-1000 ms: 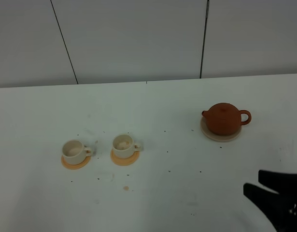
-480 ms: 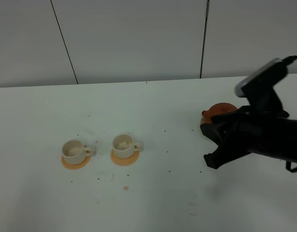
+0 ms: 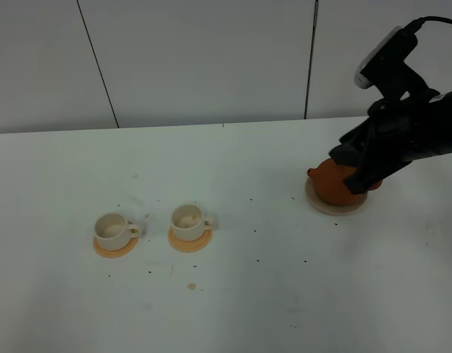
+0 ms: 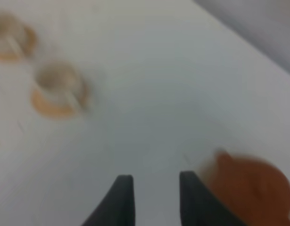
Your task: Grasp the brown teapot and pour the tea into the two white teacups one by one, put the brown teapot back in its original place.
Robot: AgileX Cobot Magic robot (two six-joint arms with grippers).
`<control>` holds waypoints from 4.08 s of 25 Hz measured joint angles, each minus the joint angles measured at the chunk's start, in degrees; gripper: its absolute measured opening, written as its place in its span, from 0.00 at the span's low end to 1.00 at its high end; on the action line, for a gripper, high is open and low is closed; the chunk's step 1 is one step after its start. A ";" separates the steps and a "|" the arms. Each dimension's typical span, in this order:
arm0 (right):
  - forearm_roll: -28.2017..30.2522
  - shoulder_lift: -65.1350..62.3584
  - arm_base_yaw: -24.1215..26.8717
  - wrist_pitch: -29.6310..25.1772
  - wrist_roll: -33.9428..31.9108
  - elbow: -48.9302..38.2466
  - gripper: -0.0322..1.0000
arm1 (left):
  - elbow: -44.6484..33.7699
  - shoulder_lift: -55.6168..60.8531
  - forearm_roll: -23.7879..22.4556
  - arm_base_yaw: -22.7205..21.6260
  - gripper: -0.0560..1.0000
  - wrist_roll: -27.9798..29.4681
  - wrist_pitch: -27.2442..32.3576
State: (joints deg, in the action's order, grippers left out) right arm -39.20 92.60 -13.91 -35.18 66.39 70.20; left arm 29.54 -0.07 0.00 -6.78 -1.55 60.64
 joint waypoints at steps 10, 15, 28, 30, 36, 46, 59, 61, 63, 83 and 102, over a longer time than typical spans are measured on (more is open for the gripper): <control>16.95 0.00 2.13 -2.53 -4.70 1.55 0.26 | 0.00 0.00 0.00 0.00 0.16 0.00 0.00; 14.89 0.07 2.13 0.91 0.36 1.55 0.26 | 0.00 0.00 0.00 0.00 0.17 0.00 0.00; 15.96 1.95 2.08 -0.68 2.36 1.94 0.26 | 0.00 0.00 0.00 0.00 0.19 0.00 0.00; 14.60 1.95 2.08 -1.96 1.73 1.94 0.26 | 0.00 0.00 0.00 0.00 0.19 0.00 0.00; 10.85 1.95 2.08 -3.08 -0.32 1.94 0.26 | 0.00 0.00 0.00 0.00 0.19 0.00 0.00; -2.88 1.95 2.08 -1.32 -16.00 1.94 0.26 | 0.00 0.00 0.00 0.00 0.20 0.02 0.00; -8.63 6.62 4.24 1.82 3.03 1.94 0.26 | 0.00 0.00 0.00 0.00 0.21 0.02 0.00; -8.57 8.34 5.57 -0.69 11.43 1.94 0.26 | 0.00 0.00 0.00 0.00 0.21 0.02 0.00; -8.43 9.20 7.00 -2.45 17.83 1.94 0.26 | 0.00 0.00 0.00 0.00 0.22 0.02 0.00; 3.65 12.57 16.94 4.64 32.49 5.89 0.26 | 0.00 0.00 0.00 0.00 0.23 0.21 0.00; 6.28 12.64 16.94 -0.51 28.47 6.41 0.26 | 0.00 0.00 0.00 0.00 0.25 0.41 -0.06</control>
State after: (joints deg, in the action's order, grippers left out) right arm -32.92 105.24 3.03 -35.69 94.87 76.61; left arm 29.54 -0.07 0.00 -6.78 -1.14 60.58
